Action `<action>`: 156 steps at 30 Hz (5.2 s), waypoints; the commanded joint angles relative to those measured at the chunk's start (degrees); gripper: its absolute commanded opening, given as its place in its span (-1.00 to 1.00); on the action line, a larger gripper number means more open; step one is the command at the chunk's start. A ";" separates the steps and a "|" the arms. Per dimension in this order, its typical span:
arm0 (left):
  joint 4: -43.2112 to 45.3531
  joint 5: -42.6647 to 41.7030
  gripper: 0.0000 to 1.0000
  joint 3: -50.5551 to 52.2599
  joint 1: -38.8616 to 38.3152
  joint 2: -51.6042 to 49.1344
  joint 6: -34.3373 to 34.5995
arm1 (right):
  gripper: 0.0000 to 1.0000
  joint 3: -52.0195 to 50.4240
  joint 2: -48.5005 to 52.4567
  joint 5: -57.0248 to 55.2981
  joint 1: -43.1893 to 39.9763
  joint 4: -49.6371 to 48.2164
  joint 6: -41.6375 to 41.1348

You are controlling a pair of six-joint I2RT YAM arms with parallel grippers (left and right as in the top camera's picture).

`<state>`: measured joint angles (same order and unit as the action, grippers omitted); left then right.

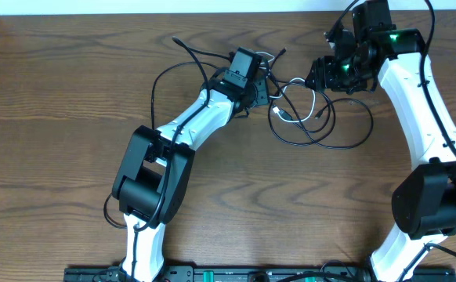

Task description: Untangle cables

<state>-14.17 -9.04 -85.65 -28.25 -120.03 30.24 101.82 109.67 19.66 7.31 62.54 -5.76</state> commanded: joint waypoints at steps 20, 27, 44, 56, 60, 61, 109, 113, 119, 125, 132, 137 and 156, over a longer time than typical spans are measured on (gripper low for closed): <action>7.63 2.69 -0.84 -0.83 0.09 -5.03 0.48 | 0.25 -0.37 0.17 -0.07 0.31 0.07 -0.37; -0.94 1.99 -0.85 -0.90 0.59 1.09 -3.78 | 0.23 -0.37 0.17 -0.02 1.53 -0.17 -0.07; -11.93 -24.68 -0.85 -0.90 4.28 17.55 -10.88 | 0.08 -0.37 0.20 10.73 6.99 -3.06 10.03; -9.66 -40.00 -0.85 -0.94 11.23 17.62 -4.42 | 0.02 -0.37 4.50 25.31 7.06 -2.62 19.76; -8.76 -43.52 -0.85 -0.94 12.02 17.62 -2.89 | 0.01 -0.37 6.88 29.38 7.06 -3.06 21.64; -8.61 -43.93 -0.85 -0.94 12.07 17.62 -2.27 | 0.01 -0.37 7.43 30.53 7.06 -3.21 22.36; -4.63 -48.35 -0.85 -0.94 16.74 17.62 1.75 | -0.98 -0.37 10.51 22.27 12.61 -5.99 18.01; -5.86 -47.28 -0.85 -0.94 18.62 17.62 1.31 | -0.98 -0.35 4.61 27.39 8.46 -5.97 17.99; -12.31 -41.35 -0.85 -0.94 20.72 17.62 -2.91 | -0.99 -0.37 -5.75 31.65 0.31 -6.56 12.48; -20.92 -29.81 -0.85 -0.94 21.00 17.62 -8.85 | -0.98 -0.35 -13.18 33.16 -10.03 -6.56 6.54; -28.44 -12.70 -0.85 -0.94 21.00 17.62 -12.70 | -0.98 -0.37 -17.14 27.04 -19.28 -6.38 1.46; -32.44 -2.36 -0.85 -0.94 21.00 17.92 -12.92 | -0.98 -0.37 -17.29 15.85 -21.14 -2.89 -1.53; -31.71 -12.41 -0.85 -1.55 20.50 30.16 -15.63 | -0.11 -0.37 -10.38 12.20 -2.21 -2.80 3.30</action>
<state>-46.48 -18.20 -85.65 -7.62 -93.91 15.57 101.25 96.86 32.10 1.98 60.16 -3.40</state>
